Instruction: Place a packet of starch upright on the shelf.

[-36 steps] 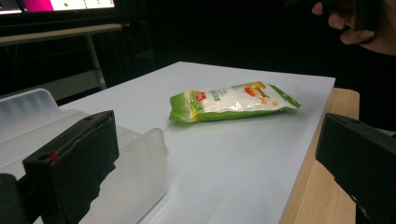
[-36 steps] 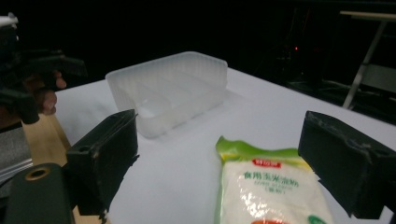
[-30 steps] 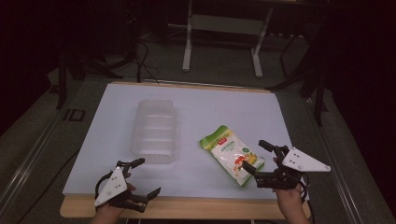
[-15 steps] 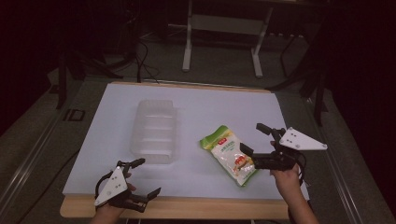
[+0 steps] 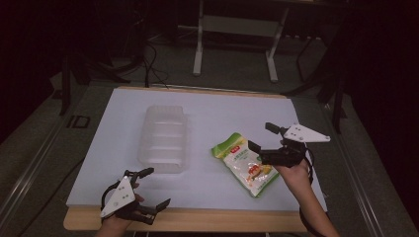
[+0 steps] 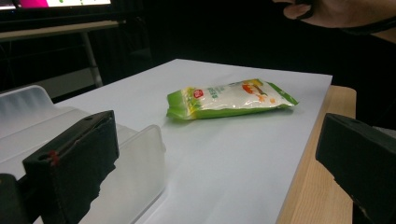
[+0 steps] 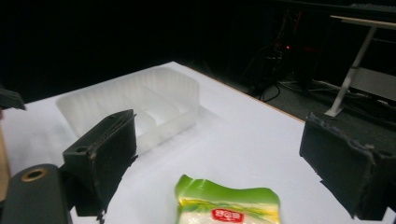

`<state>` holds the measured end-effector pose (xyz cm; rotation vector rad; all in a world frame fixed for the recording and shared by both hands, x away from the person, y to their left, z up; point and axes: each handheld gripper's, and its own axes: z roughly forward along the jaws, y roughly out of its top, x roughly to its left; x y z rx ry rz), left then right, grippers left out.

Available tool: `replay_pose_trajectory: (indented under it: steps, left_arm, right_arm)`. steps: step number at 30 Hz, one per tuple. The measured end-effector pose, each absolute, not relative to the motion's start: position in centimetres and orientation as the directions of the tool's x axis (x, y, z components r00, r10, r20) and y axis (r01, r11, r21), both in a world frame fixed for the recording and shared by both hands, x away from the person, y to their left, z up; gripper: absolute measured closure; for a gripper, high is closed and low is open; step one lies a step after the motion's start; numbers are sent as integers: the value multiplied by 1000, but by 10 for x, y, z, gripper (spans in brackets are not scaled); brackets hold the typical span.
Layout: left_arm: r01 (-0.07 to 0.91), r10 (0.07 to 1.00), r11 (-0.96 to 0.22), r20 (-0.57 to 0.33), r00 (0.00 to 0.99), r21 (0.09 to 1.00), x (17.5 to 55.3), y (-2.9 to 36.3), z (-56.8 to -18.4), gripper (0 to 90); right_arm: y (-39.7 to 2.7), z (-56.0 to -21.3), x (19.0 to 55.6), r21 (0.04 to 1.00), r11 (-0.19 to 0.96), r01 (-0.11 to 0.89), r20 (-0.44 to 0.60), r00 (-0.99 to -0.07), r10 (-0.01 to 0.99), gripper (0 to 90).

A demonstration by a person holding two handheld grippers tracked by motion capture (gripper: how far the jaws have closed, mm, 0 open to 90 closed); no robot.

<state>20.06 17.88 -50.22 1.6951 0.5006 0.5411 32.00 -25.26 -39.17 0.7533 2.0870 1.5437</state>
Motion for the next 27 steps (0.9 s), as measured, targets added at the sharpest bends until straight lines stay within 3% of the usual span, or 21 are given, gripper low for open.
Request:
replay_pose_trajectory:
  steps: [27]
  left_arm:
    - [36,589,-195,88,803,980,201,177,-503,0]
  right_arm:
    - [-248,-449,380,906,290,307,29,-731,681,122]
